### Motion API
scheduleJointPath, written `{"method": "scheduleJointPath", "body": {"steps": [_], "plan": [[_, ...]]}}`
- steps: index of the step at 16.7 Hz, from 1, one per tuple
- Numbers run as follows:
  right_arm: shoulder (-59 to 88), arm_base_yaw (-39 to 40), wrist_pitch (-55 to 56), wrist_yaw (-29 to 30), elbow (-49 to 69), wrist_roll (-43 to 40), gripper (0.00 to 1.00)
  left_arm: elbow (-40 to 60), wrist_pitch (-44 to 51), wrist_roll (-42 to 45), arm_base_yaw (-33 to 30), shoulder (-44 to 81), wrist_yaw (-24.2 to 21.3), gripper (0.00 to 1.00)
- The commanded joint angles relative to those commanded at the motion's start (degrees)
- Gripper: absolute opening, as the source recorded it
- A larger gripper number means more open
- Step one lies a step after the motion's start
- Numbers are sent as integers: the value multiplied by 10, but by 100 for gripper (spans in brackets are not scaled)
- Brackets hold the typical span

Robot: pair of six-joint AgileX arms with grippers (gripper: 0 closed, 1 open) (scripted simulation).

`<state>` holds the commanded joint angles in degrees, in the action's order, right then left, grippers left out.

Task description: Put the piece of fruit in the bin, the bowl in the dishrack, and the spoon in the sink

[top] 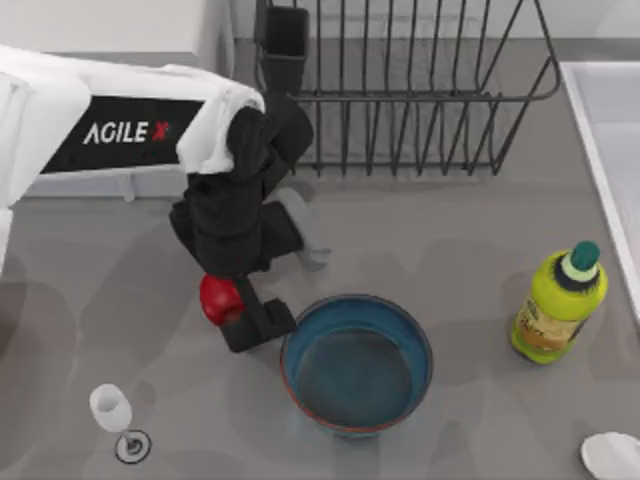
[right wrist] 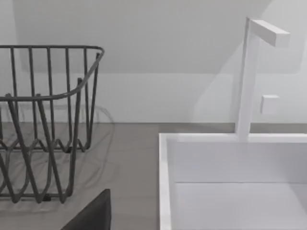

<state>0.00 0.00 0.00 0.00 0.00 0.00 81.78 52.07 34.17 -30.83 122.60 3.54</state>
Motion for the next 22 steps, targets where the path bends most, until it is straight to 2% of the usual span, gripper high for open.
{"method": "scheduleJointPath", "body": {"steps": [13, 21, 22], "plan": [[0, 0, 0, 0, 0, 0, 100, 0, 0, 0, 0, 0, 0, 2], [0, 0, 0, 0, 0, 0, 100, 0, 0, 0, 0, 0, 0, 0], [0, 0, 0, 0, 0, 0, 100, -2, 9, -9, -4, -9, -17, 0]]}}
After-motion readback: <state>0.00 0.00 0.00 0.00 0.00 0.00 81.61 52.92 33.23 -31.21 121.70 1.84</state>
